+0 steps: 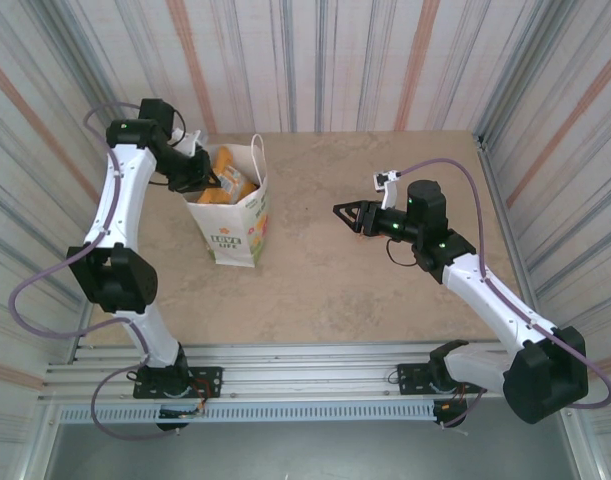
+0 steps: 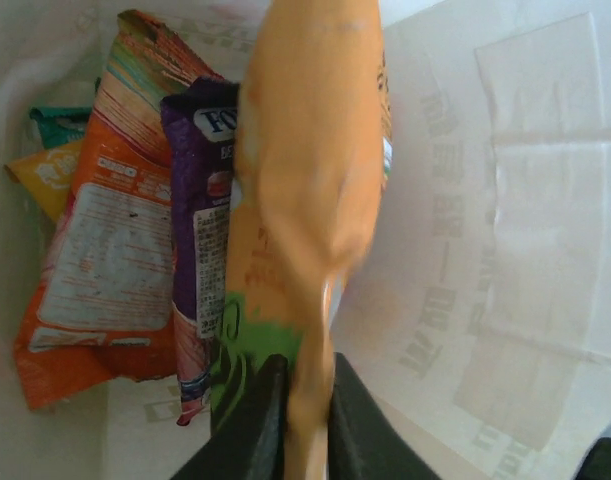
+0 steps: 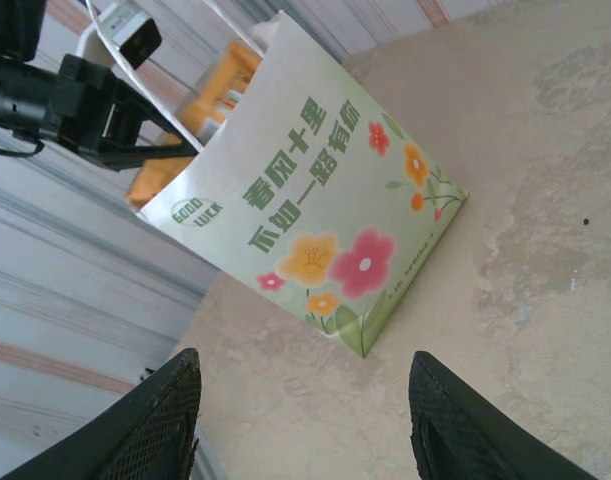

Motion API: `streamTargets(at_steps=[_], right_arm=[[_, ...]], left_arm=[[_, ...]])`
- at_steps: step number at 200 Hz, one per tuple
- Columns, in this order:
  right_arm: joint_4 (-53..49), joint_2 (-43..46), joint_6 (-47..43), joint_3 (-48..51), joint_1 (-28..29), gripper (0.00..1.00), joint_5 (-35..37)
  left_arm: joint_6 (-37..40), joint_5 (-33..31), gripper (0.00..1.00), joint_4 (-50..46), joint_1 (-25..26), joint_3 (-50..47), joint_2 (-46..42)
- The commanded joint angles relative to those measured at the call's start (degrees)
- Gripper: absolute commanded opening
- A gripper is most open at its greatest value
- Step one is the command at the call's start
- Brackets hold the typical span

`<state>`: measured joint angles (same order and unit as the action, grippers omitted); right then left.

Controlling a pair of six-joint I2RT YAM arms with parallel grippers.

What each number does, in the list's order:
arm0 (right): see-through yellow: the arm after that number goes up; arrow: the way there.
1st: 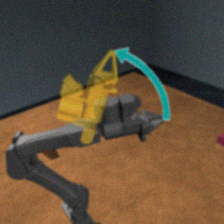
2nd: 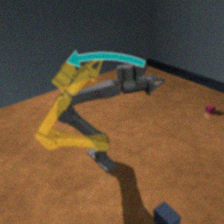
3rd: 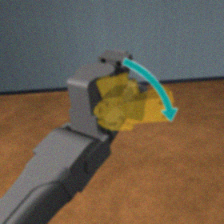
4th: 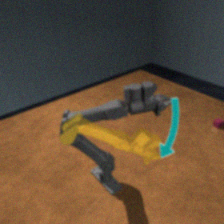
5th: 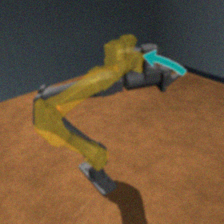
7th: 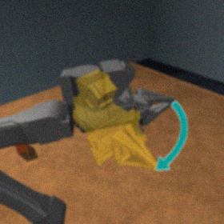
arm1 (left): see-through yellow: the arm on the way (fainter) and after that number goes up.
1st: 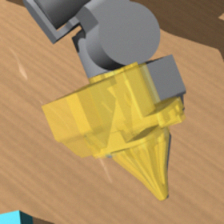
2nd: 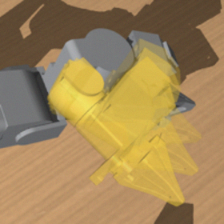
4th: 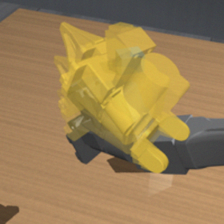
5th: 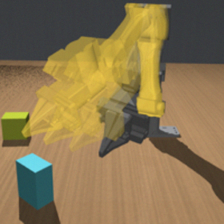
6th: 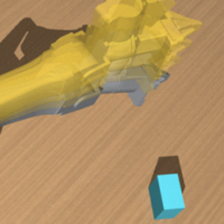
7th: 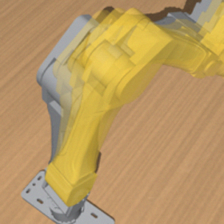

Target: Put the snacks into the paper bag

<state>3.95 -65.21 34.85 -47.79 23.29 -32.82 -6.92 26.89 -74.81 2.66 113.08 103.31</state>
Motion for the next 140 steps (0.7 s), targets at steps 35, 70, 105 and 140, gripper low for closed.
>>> streamTargets(at_steps=[35, 70, 105, 140], right_arm=[[-1.0, 0.8, -2.1, 0.3, 0.4, 0.56, 0.6], [-1.0, 0.7, -2.1, 0.2, 0.4, 0.56, 0.6], [-1.0, 0.8, -2.1, 0.2, 0.4, 0.56, 0.5], [-1.0, 1.0, -2.0, 0.1, 0.4, 0.56, 0.4]], left_arm=[[0.7, -6.3, 0.37, -1.6, 0.3, 6.3, -2.8], [0.5, -8.2, 0.38, -1.8, 1.1, 9.8, -5.7], [0.3, -4.6, 0.37, -0.2, 3.2, 9.8, -6.9], [0.1, -3.4, 0.37, 0.8, 6.0, 7.8, -4.6]])
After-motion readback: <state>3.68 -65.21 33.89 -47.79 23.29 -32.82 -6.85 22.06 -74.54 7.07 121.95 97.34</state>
